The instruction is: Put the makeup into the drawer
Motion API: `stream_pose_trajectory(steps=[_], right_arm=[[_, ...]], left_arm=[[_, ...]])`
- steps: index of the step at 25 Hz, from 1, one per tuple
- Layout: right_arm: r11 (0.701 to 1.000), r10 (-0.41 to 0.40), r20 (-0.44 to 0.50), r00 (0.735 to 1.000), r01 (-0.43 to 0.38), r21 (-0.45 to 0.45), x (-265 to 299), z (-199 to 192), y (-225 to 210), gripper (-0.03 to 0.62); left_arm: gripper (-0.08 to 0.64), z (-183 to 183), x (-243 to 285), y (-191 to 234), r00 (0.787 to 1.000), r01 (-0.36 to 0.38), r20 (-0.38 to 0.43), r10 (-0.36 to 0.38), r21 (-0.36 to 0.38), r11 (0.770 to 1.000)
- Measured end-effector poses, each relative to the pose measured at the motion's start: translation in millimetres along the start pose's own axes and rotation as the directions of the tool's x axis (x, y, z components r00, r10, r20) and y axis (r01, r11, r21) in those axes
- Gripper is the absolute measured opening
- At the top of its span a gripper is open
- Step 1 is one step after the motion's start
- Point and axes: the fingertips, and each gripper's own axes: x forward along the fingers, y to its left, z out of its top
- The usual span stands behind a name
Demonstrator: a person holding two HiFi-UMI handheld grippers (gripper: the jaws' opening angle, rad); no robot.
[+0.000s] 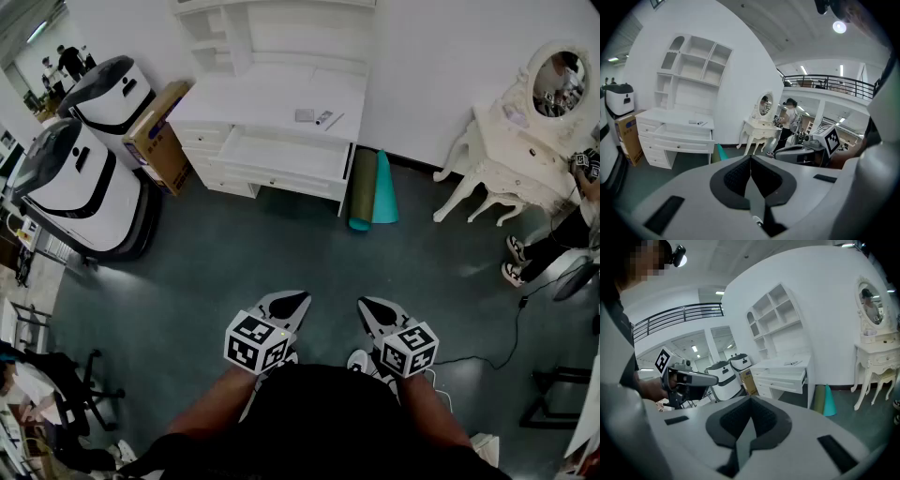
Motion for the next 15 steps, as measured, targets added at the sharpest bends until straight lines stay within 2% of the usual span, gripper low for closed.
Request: stream_pose_trajectory(steps=[4, 15], right_arm=[[1.000, -0.001, -0.006, 1.000, 0.001, 0.013, 0.9, -4.1, 0.9, 0.025], [1.000, -0.005, 0.005, 1.000, 0.005, 0.020, 6.2, -2.5, 1.3, 0.025]], left_arm=[[0.011, -0.6, -0.1, -1.9, 1.000, -0.006, -0.011, 0.006, 0.031, 0.999], [0.011, 5.0, 0.4, 0.3, 1.000, 0.019, 0.001, -0.019, 0.016, 1.000]])
